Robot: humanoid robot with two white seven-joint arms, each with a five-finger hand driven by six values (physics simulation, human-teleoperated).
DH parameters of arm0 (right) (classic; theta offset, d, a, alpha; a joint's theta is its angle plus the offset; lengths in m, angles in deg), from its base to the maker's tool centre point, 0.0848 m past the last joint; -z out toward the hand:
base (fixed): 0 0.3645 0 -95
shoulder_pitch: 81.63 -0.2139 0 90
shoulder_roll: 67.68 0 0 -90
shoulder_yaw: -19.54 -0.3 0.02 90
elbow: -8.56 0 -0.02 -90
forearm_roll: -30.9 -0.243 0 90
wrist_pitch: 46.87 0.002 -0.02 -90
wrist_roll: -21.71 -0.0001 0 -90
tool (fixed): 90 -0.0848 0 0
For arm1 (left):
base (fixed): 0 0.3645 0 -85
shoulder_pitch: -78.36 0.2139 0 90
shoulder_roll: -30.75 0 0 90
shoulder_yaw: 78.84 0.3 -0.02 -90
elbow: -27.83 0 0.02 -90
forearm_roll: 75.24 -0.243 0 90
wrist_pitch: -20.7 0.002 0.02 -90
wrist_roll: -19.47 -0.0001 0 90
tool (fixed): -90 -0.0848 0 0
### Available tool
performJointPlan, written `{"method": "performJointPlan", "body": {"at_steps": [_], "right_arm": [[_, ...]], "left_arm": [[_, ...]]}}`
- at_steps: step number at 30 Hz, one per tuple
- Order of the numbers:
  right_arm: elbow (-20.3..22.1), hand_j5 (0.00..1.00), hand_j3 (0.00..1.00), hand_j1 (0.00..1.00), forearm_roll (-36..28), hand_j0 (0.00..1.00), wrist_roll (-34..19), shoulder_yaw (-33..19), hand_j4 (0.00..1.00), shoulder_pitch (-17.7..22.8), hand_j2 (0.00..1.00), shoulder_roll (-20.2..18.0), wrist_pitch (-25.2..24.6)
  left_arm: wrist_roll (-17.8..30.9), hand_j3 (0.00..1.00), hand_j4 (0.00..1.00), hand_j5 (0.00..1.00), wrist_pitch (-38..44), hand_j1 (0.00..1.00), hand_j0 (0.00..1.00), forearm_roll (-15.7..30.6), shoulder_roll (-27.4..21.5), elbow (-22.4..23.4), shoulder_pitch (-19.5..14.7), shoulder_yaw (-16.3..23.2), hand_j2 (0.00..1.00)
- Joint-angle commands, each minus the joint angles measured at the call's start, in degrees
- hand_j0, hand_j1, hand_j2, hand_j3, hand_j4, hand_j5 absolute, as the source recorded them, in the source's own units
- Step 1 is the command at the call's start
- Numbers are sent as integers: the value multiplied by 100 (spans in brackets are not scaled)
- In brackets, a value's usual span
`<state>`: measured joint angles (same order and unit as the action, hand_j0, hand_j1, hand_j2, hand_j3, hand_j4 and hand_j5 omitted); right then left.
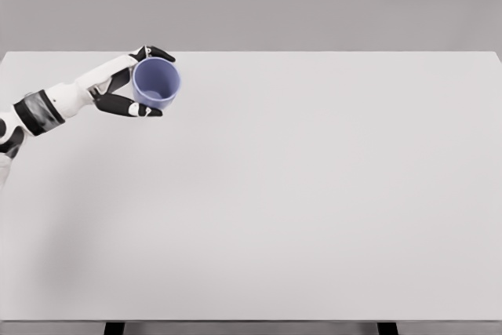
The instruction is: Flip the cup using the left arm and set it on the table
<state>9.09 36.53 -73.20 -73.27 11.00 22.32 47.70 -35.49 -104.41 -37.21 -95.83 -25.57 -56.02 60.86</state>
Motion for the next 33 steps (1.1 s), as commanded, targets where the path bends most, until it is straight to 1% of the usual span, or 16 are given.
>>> {"method": "performJointPlan", "body": {"at_steps": [1, 3, 4, 6, 9, 10, 11, 12, 20, 24, 26, 32, 33], "right_arm": [[0, 100, 100, 100, 0, 100, -1, 0, 100, 0, 100, 0, 0], [0, 100, 100, 100, 0, 100, -1, 0, 100, 0, 100, 0, 0], [0, 100, 100, 100, 0, 100, -1, 0, 100, 0, 100, 0, 0], [0, 100, 100, 100, 0, 100, -1, 0, 100, 0, 100, 0, 0], [0, 100, 100, 100, 0, 100, -1, 0, 100, 0, 100, 0, 0], [0, 100, 100, 100, 0, 100, -1, 0, 100, 0, 100, 0, 0], [0, 100, 100, 100, 0, 100, -1, 0, 100, 0, 100, 0, 0], [0, 100, 100, 100, 0, 100, -1, 0, 100, 0, 100, 0, 0], [0, 100, 100, 100, 0, 100, -1, 0, 100, 0, 100, 0, 0], [0, 100, 100, 100, 0, 100, -1, 0, 100, 0, 100, 0, 0], [0, 100, 100, 100, 0, 100, -1, 0, 100, 0, 100, 0, 0], [0, 100, 100, 100, 0, 100, -1, 0, 100, 0, 100, 0, 0], [0, 100, 100, 100, 0, 100, -1, 0, 100, 0, 100, 0, 0]], "left_arm": [[-5, 38, 38, 38, 11, 38, 38, 222, 90, 189, -9, -21, 38], [-5, 38, 38, 38, 39, 38, 38, 240, 213, 242, -9, -21, 38], [-5, 38, 38, 38, 92, 38, 38, 240, 283, 347, -9, -30, 38], [-5, 38, 38, 38, 197, 38, 38, 240, 512, 708, -9, -118, 38], [-5, 38, 38, 38, 470, 38, 38, 292, 600, 813, 0, -267, 38], [-5, 38, 38, 38, 636, 38, 38, 441, 617, 875, -9, -259, 38], [-5, 39, 39, 39, 986, 39, 39, 564, 679, 884, -9, -267, 39], [-5, 40, 40, 40, 1217, 40, 40, 582, 696, 875, 0, -267, 40], [-5, 41, 41, 41, 1252, 41, 41, 582, 740, 849, -9, -267, 41], [-5, 45, 45, 45, 1252, 45, 45, 591, 775, 875, 0, -267, 45], [-5, 49, 49, 49, 1252, 49, 49, 574, 802, 893, 35, -294, 49], [-5, 51, 51, 51, 1252, 51, 51, 582, 837, 893, 106, -311, 51], [-5, 54, 54, 54, 1252, 54, 54, 582, 846, 893, 114, -311, 54]]}}
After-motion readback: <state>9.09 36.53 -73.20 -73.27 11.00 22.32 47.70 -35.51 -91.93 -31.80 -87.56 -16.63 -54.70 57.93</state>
